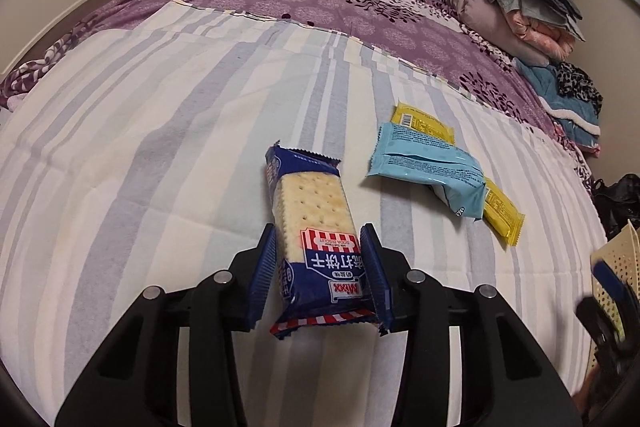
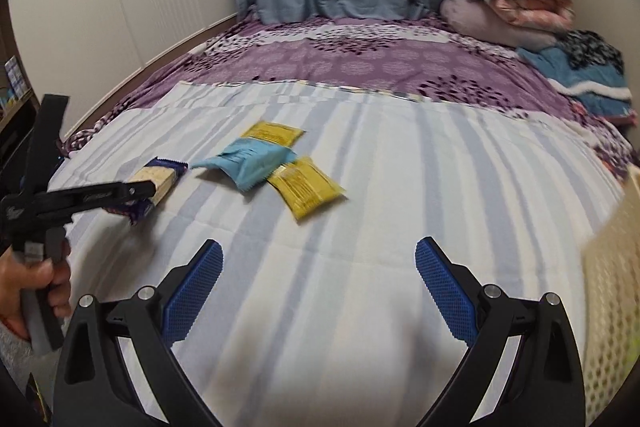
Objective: Organize snacks
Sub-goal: 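Grasp the blue Mixx cracker packet with the left gripper, then grasp the light-blue packet with the right gripper while the left holds the cracker packet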
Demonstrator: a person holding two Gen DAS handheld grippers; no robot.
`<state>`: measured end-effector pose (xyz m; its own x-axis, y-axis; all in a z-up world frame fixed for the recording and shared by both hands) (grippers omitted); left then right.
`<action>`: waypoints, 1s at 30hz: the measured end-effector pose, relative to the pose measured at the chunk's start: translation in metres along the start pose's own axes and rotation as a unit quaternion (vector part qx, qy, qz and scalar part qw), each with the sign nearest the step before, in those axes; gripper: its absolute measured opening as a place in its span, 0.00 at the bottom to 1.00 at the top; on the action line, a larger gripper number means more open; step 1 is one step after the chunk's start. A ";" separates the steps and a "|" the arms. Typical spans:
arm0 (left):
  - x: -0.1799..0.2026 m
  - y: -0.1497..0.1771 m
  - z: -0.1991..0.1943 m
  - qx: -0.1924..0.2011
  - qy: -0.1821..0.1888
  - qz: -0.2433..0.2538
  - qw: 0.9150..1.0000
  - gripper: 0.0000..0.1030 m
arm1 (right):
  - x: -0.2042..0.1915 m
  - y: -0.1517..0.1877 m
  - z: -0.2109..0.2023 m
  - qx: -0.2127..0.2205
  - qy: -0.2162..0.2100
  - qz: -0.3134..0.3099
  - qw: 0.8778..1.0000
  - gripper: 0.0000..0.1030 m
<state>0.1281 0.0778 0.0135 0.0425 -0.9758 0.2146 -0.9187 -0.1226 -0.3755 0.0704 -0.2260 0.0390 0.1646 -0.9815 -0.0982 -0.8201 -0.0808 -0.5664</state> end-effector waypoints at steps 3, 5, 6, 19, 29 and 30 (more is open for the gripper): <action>-0.010 0.004 -0.005 -0.001 -0.001 -0.002 1.000 0.42 | -0.014 -0.026 0.023 -0.009 -0.025 -0.023 0.999 0.94; -0.016 0.008 -0.007 -0.001 -0.002 -0.004 1.000 0.42 | -0.024 -0.045 0.040 -0.014 -0.040 -0.039 0.998 0.94; -0.020 0.009 -0.008 -0.003 -0.001 -0.006 1.000 0.42 | -0.028 -0.053 0.046 -0.015 -0.046 -0.045 0.998 0.94; -0.036 0.014 -0.009 -0.012 0.003 -0.013 1.000 0.62 | -0.054 -0.127 0.129 -0.076 -0.119 -0.071 0.987 0.94; -0.041 0.007 -0.007 -0.011 0.004 -0.016 1.000 0.69 | -0.069 -0.102 0.138 -0.118 -0.152 -0.120 0.974 0.94; -0.041 0.006 -0.007 -0.012 0.006 -0.015 1.000 0.69 | -0.070 -0.099 0.137 -0.119 -0.155 -0.126 0.973 0.94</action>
<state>0.1180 0.1180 0.0085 0.0652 -0.9694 0.2367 -0.9260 -0.1472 -0.3477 0.2147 -0.1254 -0.0103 0.5031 -0.8292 -0.2436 -0.8304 -0.3857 -0.4020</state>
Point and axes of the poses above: each gripper's, at about its wrist camera, not at the fingertips, and z roughly the way its jaws point, x to its right, y to its underside, the point moved 2 cm from there along z, roughly the way its jaws point, and after that the axes turned 9 degrees about -x, right-handed, at the moved point
